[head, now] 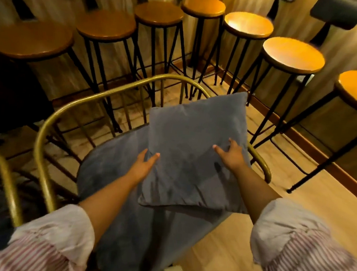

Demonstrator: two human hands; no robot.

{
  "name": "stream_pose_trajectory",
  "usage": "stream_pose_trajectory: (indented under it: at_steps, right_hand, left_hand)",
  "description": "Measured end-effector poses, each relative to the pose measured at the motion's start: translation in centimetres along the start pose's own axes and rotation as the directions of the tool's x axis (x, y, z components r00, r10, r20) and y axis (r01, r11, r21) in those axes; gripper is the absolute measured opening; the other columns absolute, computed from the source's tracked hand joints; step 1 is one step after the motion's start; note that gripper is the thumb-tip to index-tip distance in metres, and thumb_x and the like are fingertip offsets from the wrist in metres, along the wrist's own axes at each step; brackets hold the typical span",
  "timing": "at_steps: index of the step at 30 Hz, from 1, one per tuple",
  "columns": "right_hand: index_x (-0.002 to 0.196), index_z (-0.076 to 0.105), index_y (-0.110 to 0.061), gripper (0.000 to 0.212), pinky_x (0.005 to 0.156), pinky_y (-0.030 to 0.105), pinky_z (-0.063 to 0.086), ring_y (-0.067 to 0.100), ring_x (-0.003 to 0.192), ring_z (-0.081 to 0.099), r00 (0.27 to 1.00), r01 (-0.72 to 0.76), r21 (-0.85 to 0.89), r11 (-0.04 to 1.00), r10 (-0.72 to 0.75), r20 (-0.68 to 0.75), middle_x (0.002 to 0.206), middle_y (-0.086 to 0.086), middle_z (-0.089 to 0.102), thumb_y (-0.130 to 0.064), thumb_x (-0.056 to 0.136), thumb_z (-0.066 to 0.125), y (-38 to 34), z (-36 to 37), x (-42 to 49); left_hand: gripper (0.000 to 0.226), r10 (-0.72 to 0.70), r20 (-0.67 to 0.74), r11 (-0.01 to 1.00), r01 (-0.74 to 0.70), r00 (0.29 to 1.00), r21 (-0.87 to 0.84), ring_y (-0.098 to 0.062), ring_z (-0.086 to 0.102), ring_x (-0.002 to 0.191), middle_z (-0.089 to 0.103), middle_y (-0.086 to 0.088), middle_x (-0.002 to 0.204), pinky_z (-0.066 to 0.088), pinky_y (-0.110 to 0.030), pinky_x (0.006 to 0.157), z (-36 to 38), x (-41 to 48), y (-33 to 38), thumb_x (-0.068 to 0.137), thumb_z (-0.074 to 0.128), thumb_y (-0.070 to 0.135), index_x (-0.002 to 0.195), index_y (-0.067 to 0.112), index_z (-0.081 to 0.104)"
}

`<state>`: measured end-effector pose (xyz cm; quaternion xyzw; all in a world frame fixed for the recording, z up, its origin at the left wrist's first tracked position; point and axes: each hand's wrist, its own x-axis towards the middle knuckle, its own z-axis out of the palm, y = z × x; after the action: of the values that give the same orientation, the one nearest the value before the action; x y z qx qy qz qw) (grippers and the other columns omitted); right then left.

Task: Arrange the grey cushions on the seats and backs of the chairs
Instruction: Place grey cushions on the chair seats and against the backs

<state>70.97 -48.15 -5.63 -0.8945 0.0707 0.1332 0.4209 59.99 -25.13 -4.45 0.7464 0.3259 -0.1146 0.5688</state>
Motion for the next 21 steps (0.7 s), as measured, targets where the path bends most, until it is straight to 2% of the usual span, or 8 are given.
stream_pose_trajectory:
  at_steps: [3,7,10,12,14,17,19,21]
  right_hand:
    - [0.150,0.021,-0.017,0.082,0.115,0.050,0.026,0.037,0.143,0.023,0.997,-0.048,-0.099,0.994,0.041,-0.067,0.157,0.016,0.021,-0.045,0.085,0.062,0.7,-0.3,5.1]
    - [0.149,0.004,-0.042,0.098,0.116,0.060,0.014,0.034,0.147,0.008,0.994,-0.047,-0.132,0.990,0.034,-0.101,0.162,0.004,0.000,-0.064,0.074,0.063,2.2,-1.0,9.1]
    - [0.147,0.005,-0.047,0.115,0.114,0.054,0.029,0.029,0.144,0.024,0.995,0.049,0.017,0.999,-0.047,-0.090,0.159,0.000,0.015,-0.075,0.056,0.069,4.3,-1.2,11.6]
    - [0.146,0.008,-0.048,0.119,0.110,0.050,0.037,0.024,0.140,0.035,0.993,0.084,0.073,0.994,-0.077,-0.090,0.155,-0.002,0.028,-0.075,0.051,0.073,6.1,-1.0,13.2]
    - [0.147,0.008,-0.047,0.118,0.110,0.050,0.037,0.023,0.138,0.036,0.988,0.115,0.042,0.993,-0.110,-0.105,0.153,-0.002,0.032,-0.075,0.052,0.072,7.4,-0.8,14.0]
    - [0.148,0.007,-0.043,0.118,0.111,0.050,0.035,0.023,0.138,0.036,0.977,0.156,-0.020,0.988,-0.157,-0.142,0.152,-0.002,0.034,-0.079,0.052,0.067,9.0,-0.7,15.2]
    - [0.148,0.007,-0.043,0.117,0.112,0.050,0.034,0.023,0.138,0.036,0.972,0.177,-0.038,0.983,-0.181,-0.151,0.152,-0.003,0.034,-0.077,0.054,0.067,9.9,-0.5,16.0]
    - [0.148,0.005,-0.045,0.115,0.113,0.051,0.032,0.023,0.139,0.035,0.972,0.179,-0.041,0.983,-0.183,-0.150,0.153,-0.004,0.032,-0.074,0.056,0.068,10.4,-0.3,16.5]
  left_hand:
    - [0.065,-0.034,-0.018,0.999,0.033,0.999,-0.037,-0.032,0.029,0.142,0.022,-0.008,0.159,0.031,-0.044,0.109,1.2,5.3,0.3,0.095,0.045,0.041,0.151,0.024,0.017]
    - [0.069,-0.203,-0.067,0.974,0.195,0.977,-0.111,-0.036,0.030,0.141,0.023,-0.010,0.158,0.029,-0.049,0.111,2.7,10.6,-0.6,0.093,0.046,0.047,0.151,0.024,0.016]
    - [0.072,-0.291,-0.086,0.944,0.272,0.953,-0.188,-0.037,0.033,0.139,0.029,-0.014,0.156,0.030,-0.049,0.112,3.8,14.8,-1.9,0.091,0.047,0.051,0.150,0.016,0.025]
    - [0.077,-0.346,-0.067,0.917,0.322,0.936,-0.237,-0.037,0.038,0.136,0.036,-0.015,0.152,0.033,-0.048,0.111,5.0,17.1,-2.7,0.088,0.047,0.057,0.147,0.010,0.032]
    - [0.092,-0.386,-0.048,0.890,0.358,0.921,-0.281,-0.036,0.036,0.137,0.034,-0.014,0.153,0.031,-0.049,0.113,5.7,18.8,-3.4,0.079,0.048,0.070,0.147,0.010,0.032]
    - [0.124,-0.363,-0.091,0.899,0.323,0.927,-0.298,-0.036,0.036,0.138,0.034,-0.009,0.155,0.031,-0.054,0.113,5.8,23.0,-6.4,0.046,0.051,0.091,0.147,0.020,0.034]
    - [0.125,-0.307,-0.096,0.913,0.264,0.947,-0.311,-0.035,0.038,0.137,0.035,-0.006,0.154,0.033,-0.055,0.111,5.9,25.1,-7.5,0.042,0.055,0.092,0.146,0.027,0.033]
    - [0.116,-0.277,-0.081,0.916,0.238,0.957,-0.323,-0.034,0.036,0.139,0.033,-0.006,0.155,0.031,-0.053,0.113,6.1,23.6,-5.3,0.053,0.055,0.087,0.148,0.025,0.028]
